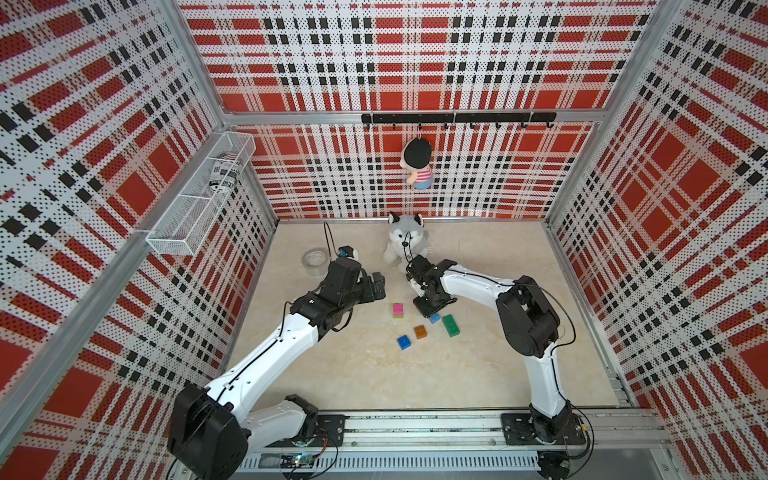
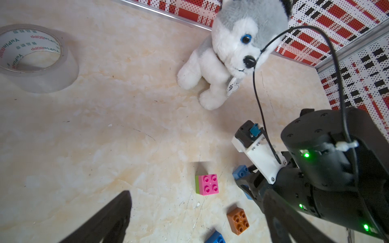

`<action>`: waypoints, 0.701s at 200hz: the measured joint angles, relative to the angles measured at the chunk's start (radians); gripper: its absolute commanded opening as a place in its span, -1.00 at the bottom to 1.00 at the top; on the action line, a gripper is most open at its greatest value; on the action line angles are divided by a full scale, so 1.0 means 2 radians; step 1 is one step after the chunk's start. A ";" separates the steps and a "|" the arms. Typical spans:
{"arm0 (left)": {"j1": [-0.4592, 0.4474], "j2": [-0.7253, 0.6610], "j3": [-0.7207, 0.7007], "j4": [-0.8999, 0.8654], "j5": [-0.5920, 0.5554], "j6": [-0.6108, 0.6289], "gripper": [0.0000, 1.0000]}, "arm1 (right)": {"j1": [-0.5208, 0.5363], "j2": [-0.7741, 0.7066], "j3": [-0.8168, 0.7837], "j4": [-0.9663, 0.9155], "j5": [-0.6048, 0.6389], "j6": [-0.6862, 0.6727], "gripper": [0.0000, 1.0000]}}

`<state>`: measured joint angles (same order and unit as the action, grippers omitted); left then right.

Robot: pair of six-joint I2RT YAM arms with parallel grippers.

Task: Assemble the letter p with lego
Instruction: Pick up the lego brick from the center of the board.

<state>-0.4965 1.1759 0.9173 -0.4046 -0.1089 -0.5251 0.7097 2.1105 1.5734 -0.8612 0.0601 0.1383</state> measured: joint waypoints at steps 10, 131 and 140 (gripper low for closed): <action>0.000 0.000 -0.003 0.001 -0.002 0.000 0.97 | 0.003 0.000 0.000 0.000 0.001 -0.006 -0.64; 0.047 -0.062 -0.120 0.095 0.043 -0.013 0.97 | 0.026 -0.047 0.074 -0.051 -0.068 -0.253 -0.63; 0.050 -0.062 -0.124 0.100 0.048 -0.014 0.97 | 0.026 -0.047 0.080 -0.053 -0.081 -0.276 -0.62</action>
<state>-0.3962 1.0527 0.6685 -0.2050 -0.0132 -0.5522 0.7620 2.0163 1.7336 -0.9672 -0.1020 -0.4133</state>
